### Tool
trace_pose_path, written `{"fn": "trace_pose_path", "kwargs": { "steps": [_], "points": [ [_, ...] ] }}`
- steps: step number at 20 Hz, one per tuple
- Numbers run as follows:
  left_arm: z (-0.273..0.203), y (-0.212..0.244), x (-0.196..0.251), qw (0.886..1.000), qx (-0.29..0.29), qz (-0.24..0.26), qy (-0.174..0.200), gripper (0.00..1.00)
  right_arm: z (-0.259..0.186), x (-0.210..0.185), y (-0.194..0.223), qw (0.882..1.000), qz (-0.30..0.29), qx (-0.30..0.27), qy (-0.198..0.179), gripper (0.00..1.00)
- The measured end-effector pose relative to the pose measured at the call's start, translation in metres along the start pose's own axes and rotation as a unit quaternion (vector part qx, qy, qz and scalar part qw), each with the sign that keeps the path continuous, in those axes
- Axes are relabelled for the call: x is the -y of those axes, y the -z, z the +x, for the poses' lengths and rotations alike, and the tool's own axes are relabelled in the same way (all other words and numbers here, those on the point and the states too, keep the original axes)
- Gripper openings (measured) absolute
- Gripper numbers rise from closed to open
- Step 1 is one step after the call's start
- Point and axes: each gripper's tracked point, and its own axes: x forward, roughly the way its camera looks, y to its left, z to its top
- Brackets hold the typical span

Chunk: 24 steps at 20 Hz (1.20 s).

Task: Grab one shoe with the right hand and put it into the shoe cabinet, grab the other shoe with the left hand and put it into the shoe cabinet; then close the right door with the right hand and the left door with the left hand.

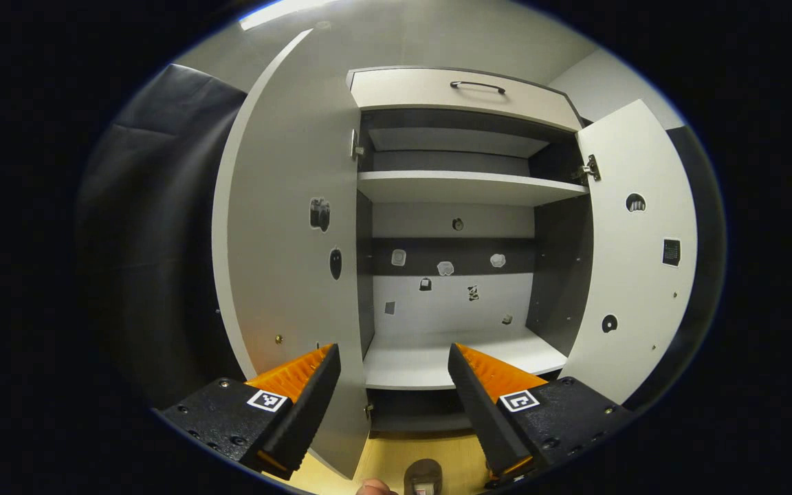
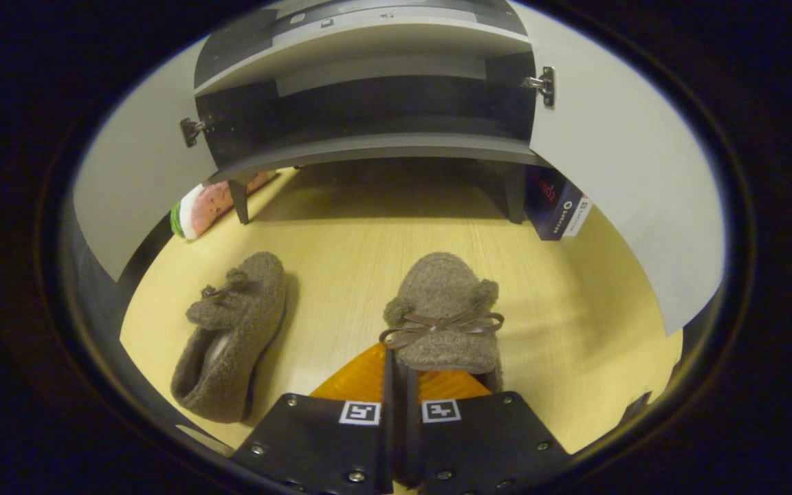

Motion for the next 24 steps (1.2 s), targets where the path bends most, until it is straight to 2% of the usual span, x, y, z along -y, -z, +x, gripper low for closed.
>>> {"fn": "trace_pose_path", "kwargs": {
  "steps": [3,11,15,17,18,21,22,24],
  "points": [
    [-0.001,0.001,-0.003,1.0,-0.002,0.003,-0.001,0.96,0.008,-0.004,0.002,1.0,-0.019,-0.007,0.005,0.08],
    [-0.002,0.004,-0.014,1.0,-0.006,0.016,-0.017,0.96,0.025,-0.005,0.002,1.0,-0.016,-0.013,0.022,0.08],
    [0.0,0.004,-0.013,1.0,-0.006,0.019,-0.015,0.96,0.026,-0.005,0.0,0.999,-0.029,-0.006,0.038,0.08],
    [0.001,0.003,-0.011,1.0,-0.005,0.019,-0.012,0.94,0.026,-0.005,0.0,0.999,-0.036,-0.003,0.04,0.08],
    [0.002,0.004,-0.011,1.0,-0.005,0.019,-0.011,0.96,0.026,-0.005,0.0,0.999,-0.036,-0.002,0.039,0.08],
    [0.003,0.003,-0.011,1.0,-0.003,0.018,-0.008,0.95,0.022,-0.004,-0.002,0.999,-0.031,0.004,0.041,0.08],
    [0.003,0.003,-0.011,1.0,-0.003,0.018,-0.007,0.96,0.021,-0.003,-0.001,0.999,-0.029,0.001,0.038,0.01],
    [0.004,0.002,-0.011,1.0,-0.002,0.018,-0.006,0.96,0.025,-0.001,-0.003,0.999,-0.028,0.003,0.039,0.01]
  ]
}}
